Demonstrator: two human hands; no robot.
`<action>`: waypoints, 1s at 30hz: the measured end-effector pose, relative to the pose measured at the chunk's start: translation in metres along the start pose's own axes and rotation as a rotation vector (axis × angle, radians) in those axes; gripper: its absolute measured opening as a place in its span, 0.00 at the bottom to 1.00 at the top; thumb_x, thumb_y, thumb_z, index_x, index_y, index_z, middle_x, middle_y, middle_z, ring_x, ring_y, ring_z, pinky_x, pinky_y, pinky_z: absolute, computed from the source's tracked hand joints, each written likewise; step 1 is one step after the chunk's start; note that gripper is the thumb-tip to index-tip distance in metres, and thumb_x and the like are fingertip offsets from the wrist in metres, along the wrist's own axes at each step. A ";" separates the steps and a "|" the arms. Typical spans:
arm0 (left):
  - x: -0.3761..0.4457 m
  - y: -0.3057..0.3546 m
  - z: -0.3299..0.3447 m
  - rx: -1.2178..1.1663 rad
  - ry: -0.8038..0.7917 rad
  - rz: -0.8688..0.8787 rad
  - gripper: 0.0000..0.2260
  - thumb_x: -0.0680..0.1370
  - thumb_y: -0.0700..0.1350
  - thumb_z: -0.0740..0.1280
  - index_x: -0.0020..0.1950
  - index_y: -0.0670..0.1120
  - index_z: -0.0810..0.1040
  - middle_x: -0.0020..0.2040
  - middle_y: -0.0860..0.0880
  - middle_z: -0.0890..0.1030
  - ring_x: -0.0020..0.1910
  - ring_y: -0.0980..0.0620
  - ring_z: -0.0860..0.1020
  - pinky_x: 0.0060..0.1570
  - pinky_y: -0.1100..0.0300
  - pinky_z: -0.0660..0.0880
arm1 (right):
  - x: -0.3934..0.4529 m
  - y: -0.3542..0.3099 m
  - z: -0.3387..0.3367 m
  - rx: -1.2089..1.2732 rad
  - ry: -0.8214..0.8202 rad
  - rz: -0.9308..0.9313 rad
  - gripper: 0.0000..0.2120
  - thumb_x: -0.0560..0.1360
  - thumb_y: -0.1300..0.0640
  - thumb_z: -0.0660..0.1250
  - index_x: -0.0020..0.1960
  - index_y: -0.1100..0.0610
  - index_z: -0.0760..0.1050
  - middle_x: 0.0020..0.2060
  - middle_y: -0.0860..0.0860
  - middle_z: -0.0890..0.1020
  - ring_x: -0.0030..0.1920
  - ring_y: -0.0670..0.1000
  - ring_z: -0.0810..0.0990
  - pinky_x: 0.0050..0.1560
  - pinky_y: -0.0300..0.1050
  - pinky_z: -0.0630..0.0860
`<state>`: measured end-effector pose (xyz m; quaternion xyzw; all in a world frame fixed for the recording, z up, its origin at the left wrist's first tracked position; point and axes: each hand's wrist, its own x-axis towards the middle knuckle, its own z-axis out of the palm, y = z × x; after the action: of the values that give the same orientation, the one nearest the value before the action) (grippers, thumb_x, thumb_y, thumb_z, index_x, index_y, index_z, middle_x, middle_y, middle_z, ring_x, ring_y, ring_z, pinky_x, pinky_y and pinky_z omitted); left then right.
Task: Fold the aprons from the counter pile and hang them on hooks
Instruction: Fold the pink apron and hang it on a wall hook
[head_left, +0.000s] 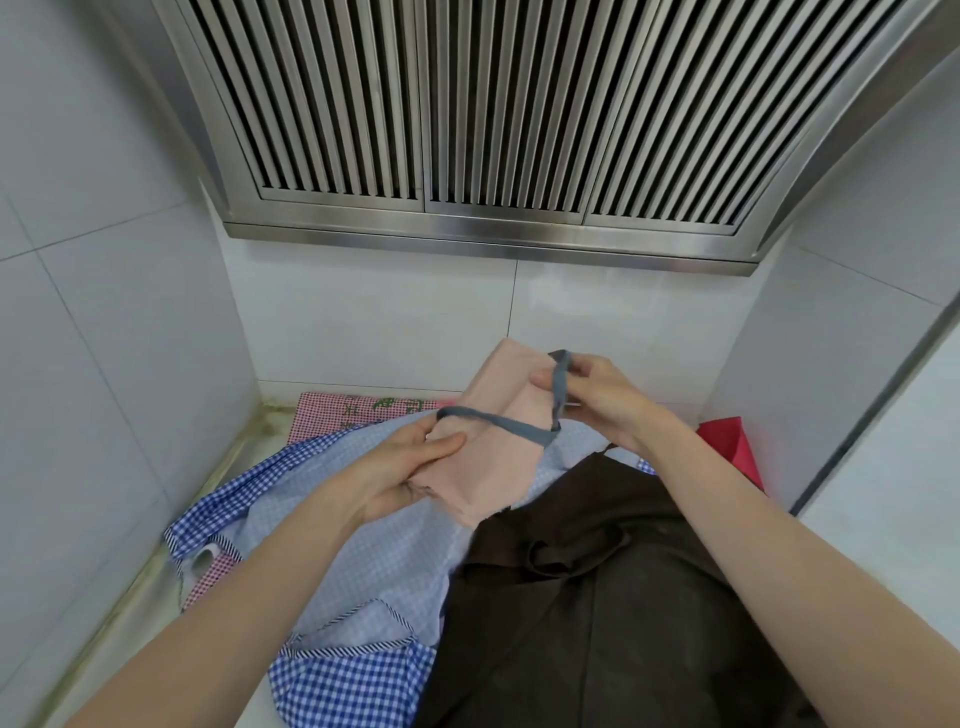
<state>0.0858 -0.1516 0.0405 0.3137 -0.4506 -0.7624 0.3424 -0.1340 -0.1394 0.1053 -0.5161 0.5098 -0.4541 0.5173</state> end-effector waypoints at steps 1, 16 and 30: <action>-0.001 0.003 -0.002 0.051 -0.017 -0.018 0.16 0.73 0.41 0.67 0.60 0.47 0.75 0.50 0.49 0.83 0.49 0.53 0.80 0.48 0.59 0.78 | 0.000 -0.003 -0.003 -0.008 -0.024 0.011 0.09 0.74 0.62 0.68 0.54 0.61 0.75 0.44 0.50 0.82 0.44 0.47 0.81 0.42 0.40 0.79; 0.006 0.033 0.024 0.857 -0.347 -0.201 0.13 0.76 0.40 0.68 0.60 0.43 0.77 0.54 0.47 0.82 0.54 0.53 0.79 0.59 0.58 0.74 | -0.010 -0.030 0.030 -1.205 -0.538 0.001 0.08 0.73 0.52 0.70 0.43 0.57 0.80 0.37 0.52 0.80 0.37 0.47 0.74 0.40 0.42 0.70; 0.016 0.005 0.047 -0.102 0.160 -0.293 0.15 0.74 0.47 0.69 0.55 0.39 0.74 0.50 0.37 0.79 0.49 0.43 0.79 0.48 0.54 0.80 | 0.000 0.015 -0.004 -0.808 0.138 -0.215 0.11 0.75 0.60 0.67 0.37 0.56 0.68 0.34 0.48 0.72 0.36 0.47 0.69 0.33 0.33 0.63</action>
<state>0.0410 -0.1441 0.0613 0.4177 -0.3323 -0.7987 0.2779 -0.1383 -0.1393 0.0909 -0.6960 0.6235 -0.3025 0.1877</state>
